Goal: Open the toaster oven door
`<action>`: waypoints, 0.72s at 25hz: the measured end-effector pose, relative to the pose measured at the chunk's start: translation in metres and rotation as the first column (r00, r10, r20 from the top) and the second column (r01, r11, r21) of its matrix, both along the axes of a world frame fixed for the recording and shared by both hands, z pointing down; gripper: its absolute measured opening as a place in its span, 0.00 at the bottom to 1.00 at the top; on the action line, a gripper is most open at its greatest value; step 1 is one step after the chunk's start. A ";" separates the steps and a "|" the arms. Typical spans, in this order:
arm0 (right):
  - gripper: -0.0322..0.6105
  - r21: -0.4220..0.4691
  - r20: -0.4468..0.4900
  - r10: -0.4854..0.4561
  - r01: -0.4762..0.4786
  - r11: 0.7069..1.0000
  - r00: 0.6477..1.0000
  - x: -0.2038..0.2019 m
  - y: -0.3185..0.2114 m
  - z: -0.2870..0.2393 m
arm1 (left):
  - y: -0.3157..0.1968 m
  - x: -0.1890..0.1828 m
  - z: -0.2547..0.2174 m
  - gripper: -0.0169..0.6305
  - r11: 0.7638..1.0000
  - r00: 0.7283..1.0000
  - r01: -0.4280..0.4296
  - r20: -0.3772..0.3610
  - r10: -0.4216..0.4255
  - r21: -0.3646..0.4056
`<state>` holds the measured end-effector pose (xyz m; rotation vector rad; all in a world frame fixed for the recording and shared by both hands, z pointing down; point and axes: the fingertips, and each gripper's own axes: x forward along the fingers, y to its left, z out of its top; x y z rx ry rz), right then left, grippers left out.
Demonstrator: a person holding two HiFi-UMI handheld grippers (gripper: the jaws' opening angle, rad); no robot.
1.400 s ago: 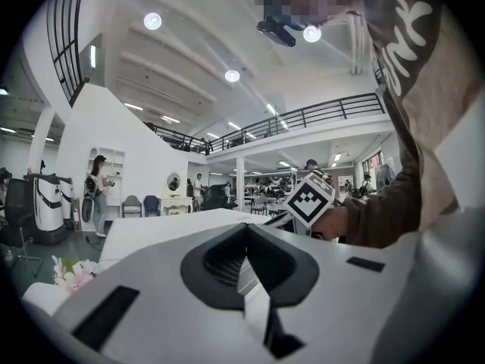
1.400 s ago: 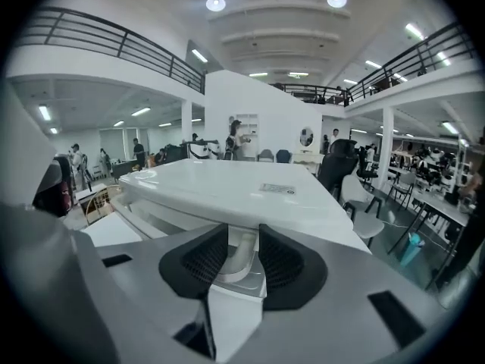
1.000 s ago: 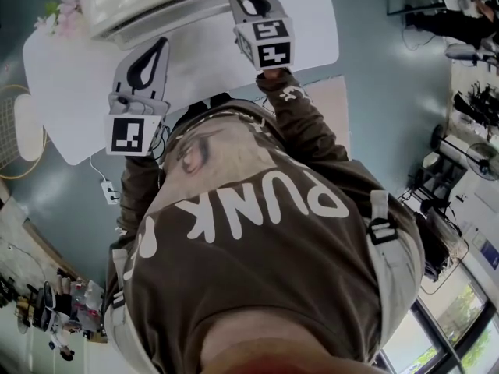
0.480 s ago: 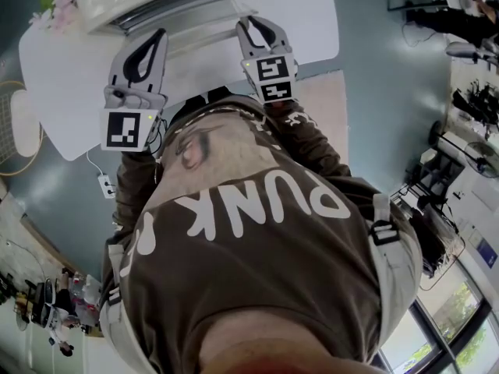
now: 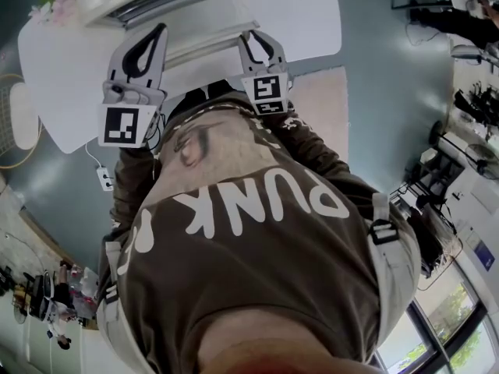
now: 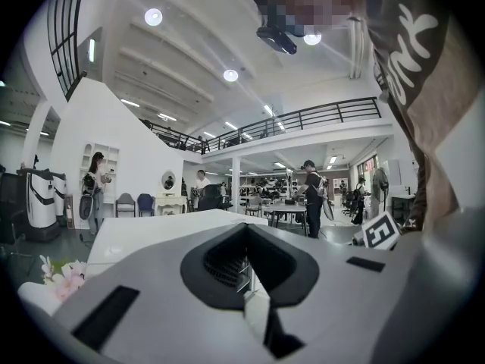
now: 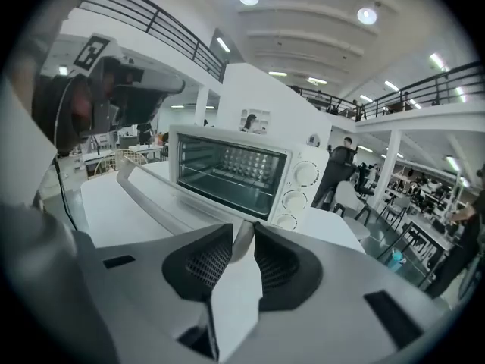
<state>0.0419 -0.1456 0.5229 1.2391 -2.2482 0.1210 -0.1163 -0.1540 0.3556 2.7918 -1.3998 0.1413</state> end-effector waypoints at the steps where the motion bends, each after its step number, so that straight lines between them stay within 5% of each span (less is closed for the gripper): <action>1: 0.21 0.030 0.006 0.004 -0.004 1.000 1.000 0.000 0.003 0.004 | 0.000 0.000 0.001 0.03 1.000 1.000 0.000 0.001 0.000 -0.003; 8: 0.21 0.098 0.031 0.031 -0.034 0.995 0.999 0.013 0.027 0.037 | 0.008 0.009 0.007 0.03 0.999 0.999 -0.020 0.029 0.021 -0.035; 13: 0.19 -0.116 -0.008 0.059 -0.060 0.991 0.998 0.022 0.049 0.084 | 0.012 0.013 0.005 0.03 0.999 0.999 -0.034 0.031 0.036 -0.039; 18: 0.19 -0.363 -0.016 0.069 -0.070 0.929 0.998 0.019 0.056 0.142 | 0.012 0.016 0.004 0.03 0.998 0.998 -0.054 0.028 0.055 -0.032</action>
